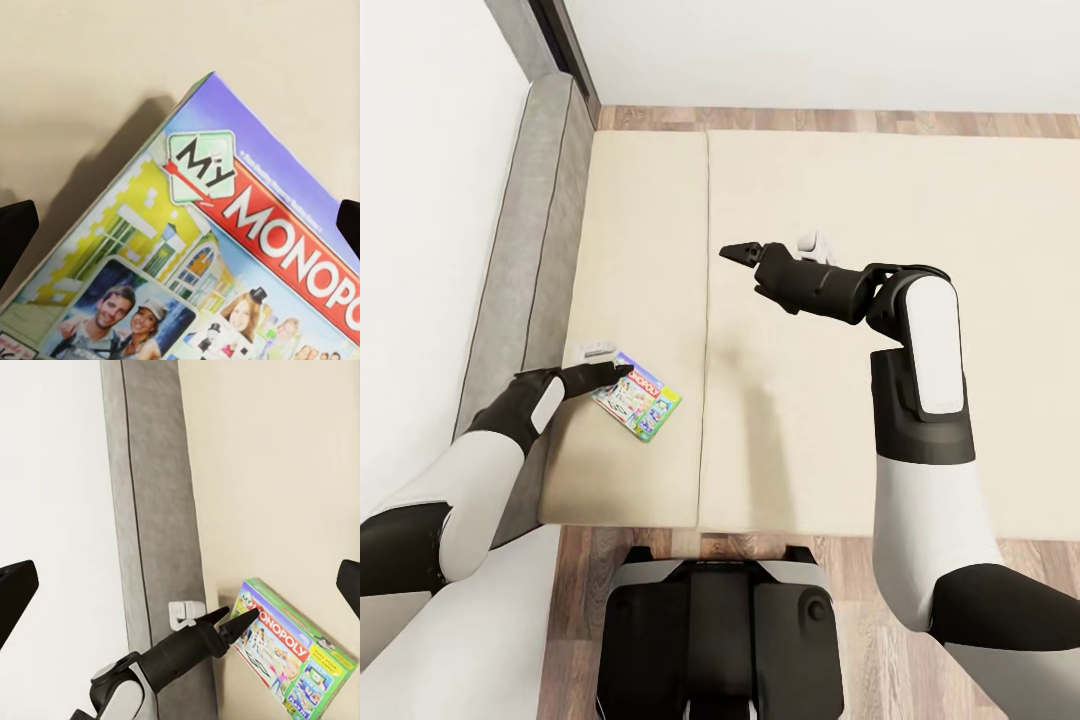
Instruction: Put all the toys in the child's room - the three board games (two on the bed and one on the table), the two jigsaw puzzles on the table, and the tennis ball on the table - inside the toy box on the table in the child's room.
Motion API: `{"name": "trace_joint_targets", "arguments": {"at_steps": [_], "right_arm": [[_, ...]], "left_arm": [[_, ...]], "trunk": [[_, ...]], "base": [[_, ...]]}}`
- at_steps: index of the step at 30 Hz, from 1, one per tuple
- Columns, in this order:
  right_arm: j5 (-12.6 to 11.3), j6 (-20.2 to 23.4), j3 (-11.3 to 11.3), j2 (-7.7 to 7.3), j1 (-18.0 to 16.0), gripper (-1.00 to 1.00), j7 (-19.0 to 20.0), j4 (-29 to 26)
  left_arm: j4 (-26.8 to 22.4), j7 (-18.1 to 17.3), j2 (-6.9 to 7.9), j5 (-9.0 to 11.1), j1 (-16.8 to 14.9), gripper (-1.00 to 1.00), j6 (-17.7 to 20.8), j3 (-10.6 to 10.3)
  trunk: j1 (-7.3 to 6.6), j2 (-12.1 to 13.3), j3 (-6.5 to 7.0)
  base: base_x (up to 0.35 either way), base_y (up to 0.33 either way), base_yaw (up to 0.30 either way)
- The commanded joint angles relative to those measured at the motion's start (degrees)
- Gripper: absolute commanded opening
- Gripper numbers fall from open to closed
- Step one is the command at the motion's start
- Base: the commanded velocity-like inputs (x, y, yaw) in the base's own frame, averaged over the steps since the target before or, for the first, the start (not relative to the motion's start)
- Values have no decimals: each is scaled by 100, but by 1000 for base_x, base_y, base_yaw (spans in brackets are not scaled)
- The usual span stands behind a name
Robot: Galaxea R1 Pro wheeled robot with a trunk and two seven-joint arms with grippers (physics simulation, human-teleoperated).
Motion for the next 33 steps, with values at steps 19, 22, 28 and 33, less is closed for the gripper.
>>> {"name": "trace_joint_targets", "arguments": {"at_steps": [19,22,28,33], "right_arm": [[-52,10,1,2,-38,100,-60,-4],[-52,10,1,2,-39,100,-60,-4],[-52,11,1,2,-39,100,-60,1],[-52,11,1,2,-39,100,-60,6]], "left_arm": [[-15,-42,-4,59,4,100,56,20],[-15,-49,-1,59,4,100,57,20],[-15,-75,31,66,4,100,64,20],[-15,-93,42,67,4,100,66,20]], "trunk": [[3,-9,-11],[3,-9,-11],[3,-9,-11],[3,-9,-11]], "base": [[0,0,0],[0,0,0],[0,0,0],[0,0,0]]}}
